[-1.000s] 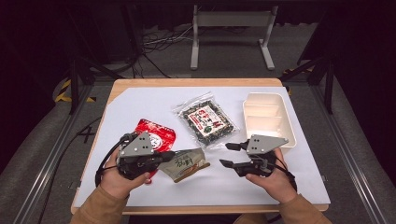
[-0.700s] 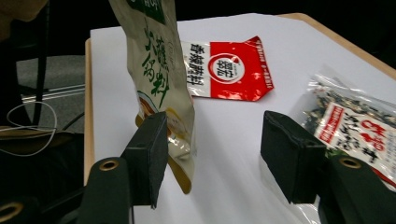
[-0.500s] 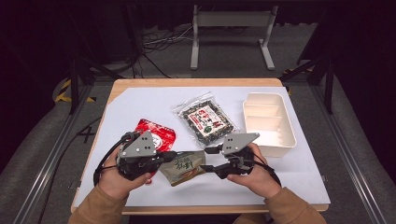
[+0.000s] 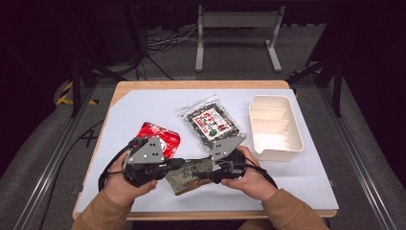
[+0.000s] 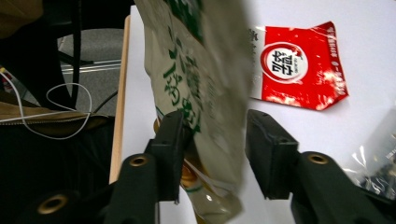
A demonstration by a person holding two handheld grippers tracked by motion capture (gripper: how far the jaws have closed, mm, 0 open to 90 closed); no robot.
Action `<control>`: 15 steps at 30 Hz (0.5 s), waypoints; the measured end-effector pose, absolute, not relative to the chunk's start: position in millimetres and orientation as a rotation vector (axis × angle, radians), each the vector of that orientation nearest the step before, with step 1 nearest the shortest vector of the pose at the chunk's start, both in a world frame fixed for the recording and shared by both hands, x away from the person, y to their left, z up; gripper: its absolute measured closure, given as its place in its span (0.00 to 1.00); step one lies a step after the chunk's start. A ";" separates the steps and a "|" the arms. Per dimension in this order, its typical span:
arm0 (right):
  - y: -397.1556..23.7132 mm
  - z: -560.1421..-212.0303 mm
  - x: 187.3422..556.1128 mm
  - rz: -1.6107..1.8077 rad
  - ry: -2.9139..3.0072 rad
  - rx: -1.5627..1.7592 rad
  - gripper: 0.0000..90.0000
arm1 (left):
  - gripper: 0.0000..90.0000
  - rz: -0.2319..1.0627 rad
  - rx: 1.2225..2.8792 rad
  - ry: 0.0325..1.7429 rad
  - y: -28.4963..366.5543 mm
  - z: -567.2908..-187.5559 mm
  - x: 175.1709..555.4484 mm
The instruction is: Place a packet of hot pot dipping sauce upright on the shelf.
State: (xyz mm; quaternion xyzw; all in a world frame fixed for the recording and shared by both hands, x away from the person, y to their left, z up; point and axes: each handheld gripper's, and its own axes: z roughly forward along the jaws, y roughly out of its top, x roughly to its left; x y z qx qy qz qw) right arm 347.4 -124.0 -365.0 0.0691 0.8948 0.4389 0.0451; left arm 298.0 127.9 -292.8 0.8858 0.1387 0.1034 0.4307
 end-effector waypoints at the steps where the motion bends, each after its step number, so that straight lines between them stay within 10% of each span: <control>1: -122.5 -364.8 347.5 1.343 2.731 0.199 0.70 | 1.00 0.257 2.209 0.348 127.7 -293.1 298.0; 15: -120.0 -361.1 346.5 1.308 2.799 0.165 0.97 | 0.99 0.266 2.193 0.373 130.6 -297.1 302.3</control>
